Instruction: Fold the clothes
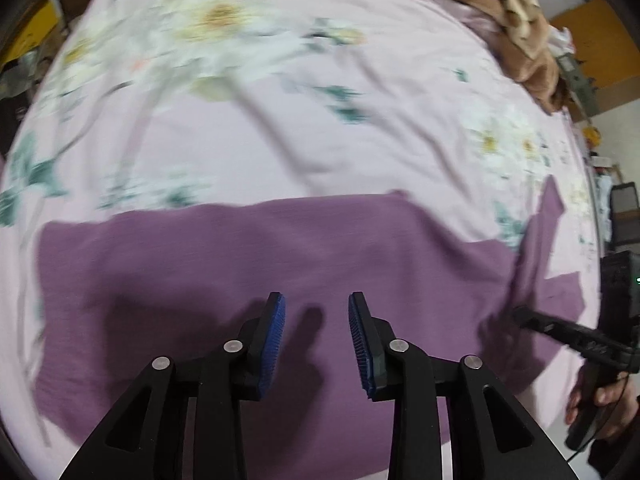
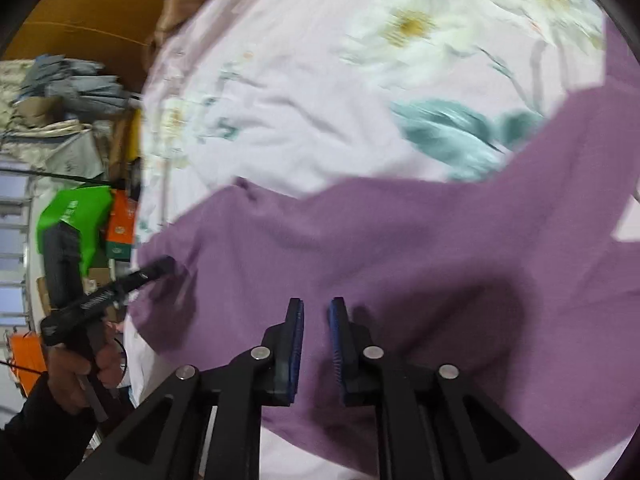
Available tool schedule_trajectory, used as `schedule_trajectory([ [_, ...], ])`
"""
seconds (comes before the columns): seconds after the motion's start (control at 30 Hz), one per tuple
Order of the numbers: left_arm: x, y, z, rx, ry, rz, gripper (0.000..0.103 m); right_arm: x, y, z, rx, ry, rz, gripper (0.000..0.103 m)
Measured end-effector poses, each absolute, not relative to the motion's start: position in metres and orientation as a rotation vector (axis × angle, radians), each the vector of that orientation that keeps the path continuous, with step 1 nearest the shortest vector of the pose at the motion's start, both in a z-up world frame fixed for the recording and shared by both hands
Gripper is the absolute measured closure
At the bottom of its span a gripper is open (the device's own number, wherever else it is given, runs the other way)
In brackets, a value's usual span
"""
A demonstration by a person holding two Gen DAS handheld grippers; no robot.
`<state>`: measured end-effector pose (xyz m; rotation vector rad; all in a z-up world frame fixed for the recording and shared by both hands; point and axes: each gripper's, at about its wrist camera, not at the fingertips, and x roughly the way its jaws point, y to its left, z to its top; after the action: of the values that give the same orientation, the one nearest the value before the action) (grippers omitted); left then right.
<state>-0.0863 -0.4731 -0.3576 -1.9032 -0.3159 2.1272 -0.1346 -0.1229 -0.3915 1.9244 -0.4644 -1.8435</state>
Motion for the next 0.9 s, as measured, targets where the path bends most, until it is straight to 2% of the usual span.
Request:
schedule_trajectory([
  [0.13, -0.083, -0.423, -0.353, -1.871, -0.302, 2.058, 0.068, -0.135, -0.08, -0.384, 1.923, -0.531, -1.925, 0.086],
  [0.3, -0.088, -0.355, -0.366, -1.88, -0.264, 1.982, 0.061, -0.136, -0.027, -0.375, 1.902, -0.604, -2.006, 0.086],
  [0.47, -0.074, -0.313, -0.353, -1.858, -0.228, 1.938, 0.055, -0.143, 0.02, -0.369, 1.895, -0.626, -2.049, 0.086],
  [0.9, -0.065, -0.191, -0.349, -1.795, -0.165, 1.839, 0.054, -0.168, 0.115, -0.36, 1.859, -0.672, -2.044, 0.086],
])
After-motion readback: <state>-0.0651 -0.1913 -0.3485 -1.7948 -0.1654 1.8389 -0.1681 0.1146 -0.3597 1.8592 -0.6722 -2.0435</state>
